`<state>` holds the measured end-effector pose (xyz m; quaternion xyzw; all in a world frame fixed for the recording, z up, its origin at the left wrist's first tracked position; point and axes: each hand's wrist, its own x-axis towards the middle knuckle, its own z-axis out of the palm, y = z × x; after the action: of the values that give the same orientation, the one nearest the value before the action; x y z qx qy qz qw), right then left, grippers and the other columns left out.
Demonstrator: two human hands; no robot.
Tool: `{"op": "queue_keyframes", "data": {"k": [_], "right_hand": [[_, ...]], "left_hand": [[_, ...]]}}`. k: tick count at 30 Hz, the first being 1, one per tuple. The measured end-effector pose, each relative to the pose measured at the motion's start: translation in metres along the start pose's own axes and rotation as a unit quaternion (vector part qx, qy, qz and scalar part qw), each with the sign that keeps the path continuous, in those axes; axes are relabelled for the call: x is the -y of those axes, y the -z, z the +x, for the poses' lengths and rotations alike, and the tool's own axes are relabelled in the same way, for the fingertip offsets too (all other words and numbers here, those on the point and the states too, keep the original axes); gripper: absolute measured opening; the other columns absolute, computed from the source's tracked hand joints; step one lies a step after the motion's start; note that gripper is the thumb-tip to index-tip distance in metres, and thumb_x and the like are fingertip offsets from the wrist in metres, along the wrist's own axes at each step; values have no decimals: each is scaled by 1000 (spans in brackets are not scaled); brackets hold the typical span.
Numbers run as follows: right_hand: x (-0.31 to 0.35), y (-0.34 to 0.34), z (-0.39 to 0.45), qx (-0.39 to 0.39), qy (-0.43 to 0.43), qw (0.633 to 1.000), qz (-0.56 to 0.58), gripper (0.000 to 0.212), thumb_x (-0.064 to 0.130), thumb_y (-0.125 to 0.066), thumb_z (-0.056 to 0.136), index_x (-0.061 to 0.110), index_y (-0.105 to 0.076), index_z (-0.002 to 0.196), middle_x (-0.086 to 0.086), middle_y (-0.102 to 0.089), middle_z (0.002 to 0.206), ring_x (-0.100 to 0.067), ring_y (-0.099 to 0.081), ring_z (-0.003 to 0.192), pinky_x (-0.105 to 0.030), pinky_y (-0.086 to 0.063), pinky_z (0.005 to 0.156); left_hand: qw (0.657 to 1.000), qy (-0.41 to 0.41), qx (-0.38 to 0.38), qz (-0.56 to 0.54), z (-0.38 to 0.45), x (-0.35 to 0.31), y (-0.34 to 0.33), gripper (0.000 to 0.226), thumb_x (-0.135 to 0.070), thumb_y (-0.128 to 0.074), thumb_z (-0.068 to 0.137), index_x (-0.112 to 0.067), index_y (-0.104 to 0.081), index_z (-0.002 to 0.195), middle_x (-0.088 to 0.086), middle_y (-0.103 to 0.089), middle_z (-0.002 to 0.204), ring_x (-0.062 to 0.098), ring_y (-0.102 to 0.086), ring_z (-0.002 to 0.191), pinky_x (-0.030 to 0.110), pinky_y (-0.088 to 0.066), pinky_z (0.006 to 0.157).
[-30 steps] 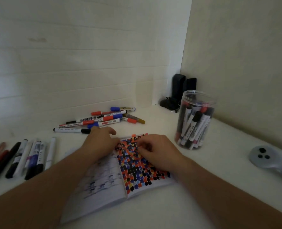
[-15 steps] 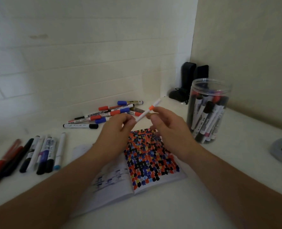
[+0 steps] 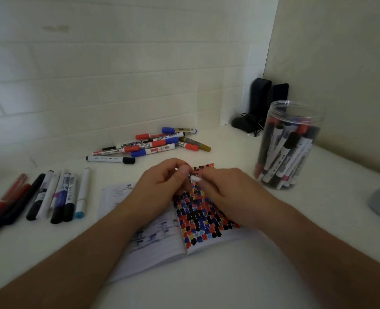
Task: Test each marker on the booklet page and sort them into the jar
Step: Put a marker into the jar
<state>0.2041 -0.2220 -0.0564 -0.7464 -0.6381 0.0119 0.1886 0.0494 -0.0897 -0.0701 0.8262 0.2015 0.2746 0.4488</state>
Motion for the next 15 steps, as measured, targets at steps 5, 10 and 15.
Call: {"op": "queue_keyframes", "data": {"k": [5, 10, 15], "right_hand": [[-6, -12, 1, -8, 30, 997, -73, 26, 54, -33, 106, 37, -51, 99, 11, -54, 74, -6, -52, 67, -31, -41, 57], [-8, -17, -1, -16, 34, 994, -105, 29, 58, -32, 106, 41, -55, 106, 12, -51, 69, -4, -49, 62, -27, -30, 51], [-3, -15, -6, -22, 33, 991, -131, 21, 63, -28, 104, 47, -37, 94, 12, -44, 66, -7, -48, 60, -28, -28, 50]], "left_hand": [[997, -3, 35, 61, -1, 5, -1, 8, -37, -67, 97, -31, -70, 94, -8, -75, 88, 10, -71, 84, 43, -60, 85], [995, 0, 54, 80, 0, 6, 2, 9, -35, -70, 95, -30, -71, 87, -14, -75, 83, 4, -71, 81, 40, -60, 84], [995, 9, 64, 80, 2, 8, 4, 7, -31, -72, 94, -30, -71, 86, -14, -75, 83, 1, -70, 80, 36, -61, 83]]}}
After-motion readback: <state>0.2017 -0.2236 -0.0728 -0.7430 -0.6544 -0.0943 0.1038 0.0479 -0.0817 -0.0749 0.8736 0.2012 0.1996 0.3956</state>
